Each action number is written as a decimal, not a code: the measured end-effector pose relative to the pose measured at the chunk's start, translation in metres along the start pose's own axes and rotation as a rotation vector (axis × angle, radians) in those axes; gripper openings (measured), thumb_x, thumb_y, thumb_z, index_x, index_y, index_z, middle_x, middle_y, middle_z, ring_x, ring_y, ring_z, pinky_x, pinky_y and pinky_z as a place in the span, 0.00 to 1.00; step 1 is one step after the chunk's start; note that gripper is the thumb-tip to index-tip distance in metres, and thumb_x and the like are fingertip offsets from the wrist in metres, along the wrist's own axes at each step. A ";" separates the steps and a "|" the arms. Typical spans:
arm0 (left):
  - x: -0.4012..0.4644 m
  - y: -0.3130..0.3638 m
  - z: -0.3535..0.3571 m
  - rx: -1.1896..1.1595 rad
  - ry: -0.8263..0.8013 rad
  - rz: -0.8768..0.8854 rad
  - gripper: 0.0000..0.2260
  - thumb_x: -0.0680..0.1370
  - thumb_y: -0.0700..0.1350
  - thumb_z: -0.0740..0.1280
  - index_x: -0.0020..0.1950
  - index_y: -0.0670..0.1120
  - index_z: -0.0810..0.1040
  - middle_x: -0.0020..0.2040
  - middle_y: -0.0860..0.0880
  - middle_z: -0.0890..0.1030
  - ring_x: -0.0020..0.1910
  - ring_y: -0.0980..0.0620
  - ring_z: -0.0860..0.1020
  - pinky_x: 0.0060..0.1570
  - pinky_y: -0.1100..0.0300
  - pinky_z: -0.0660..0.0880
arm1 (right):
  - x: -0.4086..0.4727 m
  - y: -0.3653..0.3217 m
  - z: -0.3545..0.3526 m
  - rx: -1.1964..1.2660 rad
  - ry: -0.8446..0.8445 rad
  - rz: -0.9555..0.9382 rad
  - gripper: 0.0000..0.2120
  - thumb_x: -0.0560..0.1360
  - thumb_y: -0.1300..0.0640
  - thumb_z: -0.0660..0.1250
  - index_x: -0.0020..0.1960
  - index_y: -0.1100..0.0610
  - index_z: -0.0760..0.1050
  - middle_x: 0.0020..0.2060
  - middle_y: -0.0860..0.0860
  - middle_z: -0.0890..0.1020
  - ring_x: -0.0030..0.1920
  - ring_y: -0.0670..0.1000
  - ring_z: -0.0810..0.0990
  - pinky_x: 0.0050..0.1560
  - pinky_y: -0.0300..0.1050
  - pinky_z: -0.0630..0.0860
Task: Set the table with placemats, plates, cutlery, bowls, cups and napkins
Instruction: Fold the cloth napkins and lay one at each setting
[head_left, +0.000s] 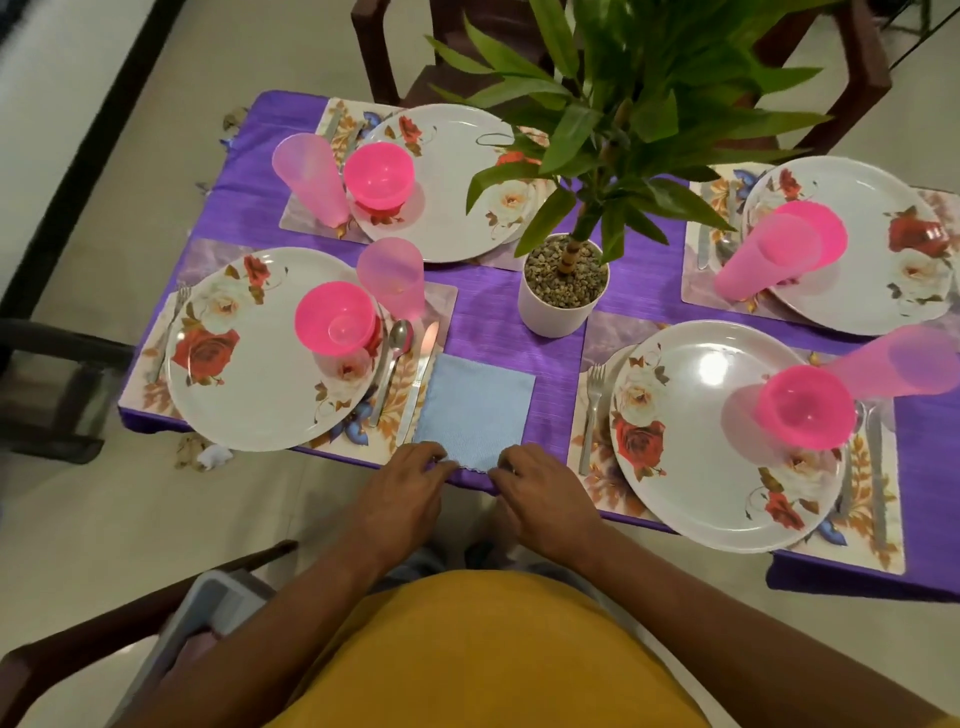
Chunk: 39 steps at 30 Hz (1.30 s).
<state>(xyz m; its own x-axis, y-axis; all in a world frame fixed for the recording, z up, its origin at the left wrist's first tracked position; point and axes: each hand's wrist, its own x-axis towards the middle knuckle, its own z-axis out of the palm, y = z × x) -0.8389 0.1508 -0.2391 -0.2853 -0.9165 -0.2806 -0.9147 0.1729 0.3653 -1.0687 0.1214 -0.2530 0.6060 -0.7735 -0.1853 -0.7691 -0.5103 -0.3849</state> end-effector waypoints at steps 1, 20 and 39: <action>-0.001 0.000 0.000 -0.007 0.005 -0.001 0.24 0.72 0.42 0.80 0.67 0.48 0.82 0.66 0.45 0.79 0.63 0.43 0.79 0.52 0.49 0.84 | 0.001 0.000 -0.001 -0.007 -0.012 0.003 0.14 0.74 0.51 0.72 0.58 0.54 0.82 0.50 0.51 0.80 0.50 0.52 0.77 0.47 0.47 0.77; -0.111 -0.074 0.035 -0.674 0.526 -0.689 0.10 0.81 0.48 0.68 0.61 0.53 0.83 0.56 0.54 0.85 0.53 0.53 0.82 0.53 0.52 0.81 | 0.121 -0.151 -0.017 -0.149 -0.193 -0.400 0.13 0.79 0.52 0.68 0.61 0.54 0.82 0.52 0.53 0.84 0.50 0.54 0.82 0.43 0.40 0.66; -0.337 -0.112 0.219 -1.038 0.649 -1.850 0.09 0.79 0.44 0.69 0.57 0.48 0.85 0.55 0.46 0.87 0.56 0.43 0.83 0.55 0.56 0.76 | 0.128 -0.389 0.270 -0.188 -0.837 -1.104 0.13 0.78 0.51 0.67 0.58 0.55 0.82 0.51 0.54 0.84 0.50 0.58 0.82 0.50 0.54 0.80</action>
<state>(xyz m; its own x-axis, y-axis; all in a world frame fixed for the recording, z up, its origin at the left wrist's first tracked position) -0.7033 0.5198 -0.3797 0.7689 0.2201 -0.6003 0.5179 -0.7649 0.3829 -0.6369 0.3219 -0.3710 0.7979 0.4727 -0.3741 0.2037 -0.7955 -0.5707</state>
